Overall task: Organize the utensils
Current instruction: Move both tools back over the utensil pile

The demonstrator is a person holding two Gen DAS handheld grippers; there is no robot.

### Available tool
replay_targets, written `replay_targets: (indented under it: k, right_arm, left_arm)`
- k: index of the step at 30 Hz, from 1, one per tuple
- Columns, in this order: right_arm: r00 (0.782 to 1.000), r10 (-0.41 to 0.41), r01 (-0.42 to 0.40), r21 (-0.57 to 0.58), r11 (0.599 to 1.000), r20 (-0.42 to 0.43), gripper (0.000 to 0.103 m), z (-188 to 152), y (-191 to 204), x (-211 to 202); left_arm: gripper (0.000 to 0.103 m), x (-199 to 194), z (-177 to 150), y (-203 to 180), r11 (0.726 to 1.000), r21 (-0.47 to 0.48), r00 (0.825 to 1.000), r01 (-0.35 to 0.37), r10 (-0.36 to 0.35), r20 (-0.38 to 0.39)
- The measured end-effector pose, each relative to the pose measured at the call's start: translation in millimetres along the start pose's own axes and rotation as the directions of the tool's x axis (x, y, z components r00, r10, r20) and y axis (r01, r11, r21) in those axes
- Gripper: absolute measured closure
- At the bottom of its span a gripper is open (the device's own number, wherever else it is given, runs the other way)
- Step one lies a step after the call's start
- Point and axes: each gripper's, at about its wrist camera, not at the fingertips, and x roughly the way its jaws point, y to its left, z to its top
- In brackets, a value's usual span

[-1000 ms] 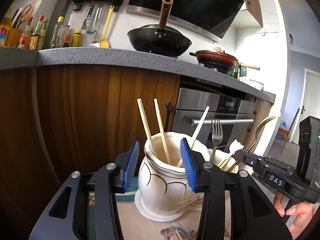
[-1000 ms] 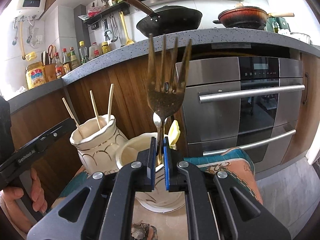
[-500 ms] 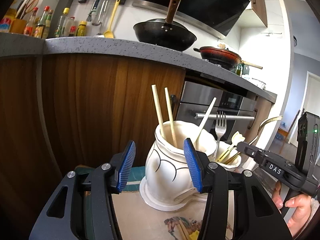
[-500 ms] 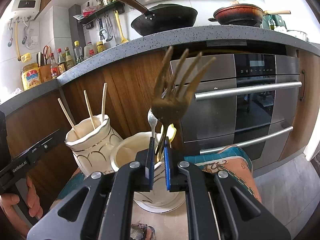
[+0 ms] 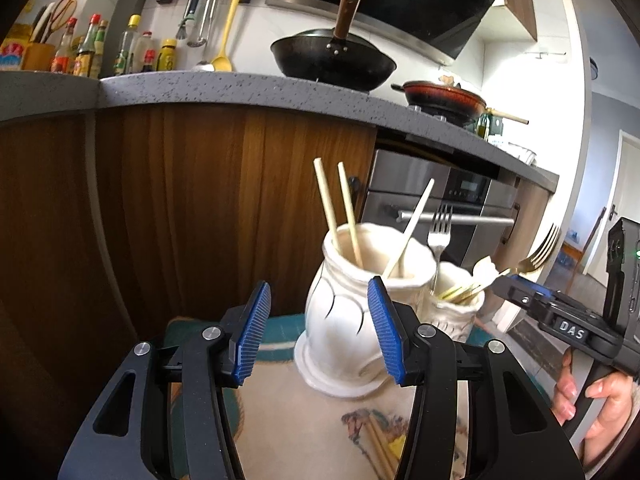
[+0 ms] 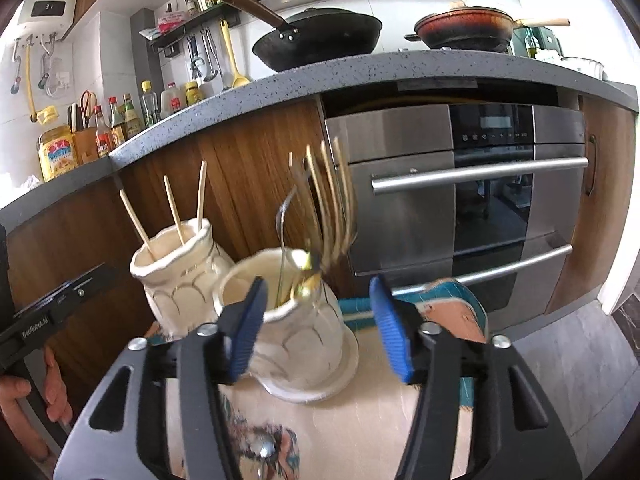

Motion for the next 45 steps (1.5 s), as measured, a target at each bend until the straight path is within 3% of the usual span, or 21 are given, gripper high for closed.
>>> replay_targets:
  k: [1,4,10,17,24,31,37,40,45]
  right_arm:
    - [1.0,-0.002,0.002,-0.001,1.0,-0.011,0.039,-3,-1,-3]
    - [0.999,0.009,-0.009,0.002,1.0,-0.047,0.026,-11,-5,-12]
    - [0.994,0.012,-0.014,-0.017,1.0,-0.109,0.006,-28,-5,-28]
    - [0.981,0.03,-0.043,-0.064,0.997,-0.192,0.005,-50,9,-36]
    - [0.96,0.046,-0.085,-0.129,0.988,-0.277,0.005,-75,32,-36]
    - [0.943,0.055,-0.12,-0.18,0.976,-0.329,0.006,-88,55,-31]
    - [0.92,0.054,-0.157,-0.239,0.958,-0.387,0.026,-97,71,-26]
    - [0.898,0.065,-0.19,-0.25,0.949,-0.436,0.048,-103,79,-19]
    - [0.86,0.06,-0.216,-0.254,0.943,-0.506,0.071,-107,89,-5]
  left_arm:
    - [0.038,-2,-2,1,1.0,0.0,1.0,-0.006,0.006,-0.011]
    - [0.028,-9,-9,3,1.0,0.003,0.999,-0.01,0.01,-0.041]
    - [0.018,-19,-27,5,0.999,0.022,0.993,-0.041,0.043,-0.109]
    - [0.011,-27,-50,8,1.0,0.006,0.977,-0.03,0.031,-0.21]
    - [0.01,-29,-75,11,0.999,0.001,0.94,-0.039,0.037,-0.339]
    - [0.01,-34,-86,7,0.999,0.024,0.921,-0.042,0.048,-0.386]
    - [0.01,-33,-92,4,0.998,0.055,0.907,-0.038,0.057,-0.416]
    - [0.01,-32,-94,6,0.998,0.049,0.903,-0.038,0.055,-0.426]
    - [0.01,-31,-96,3,0.998,0.057,0.897,-0.022,0.045,-0.44]
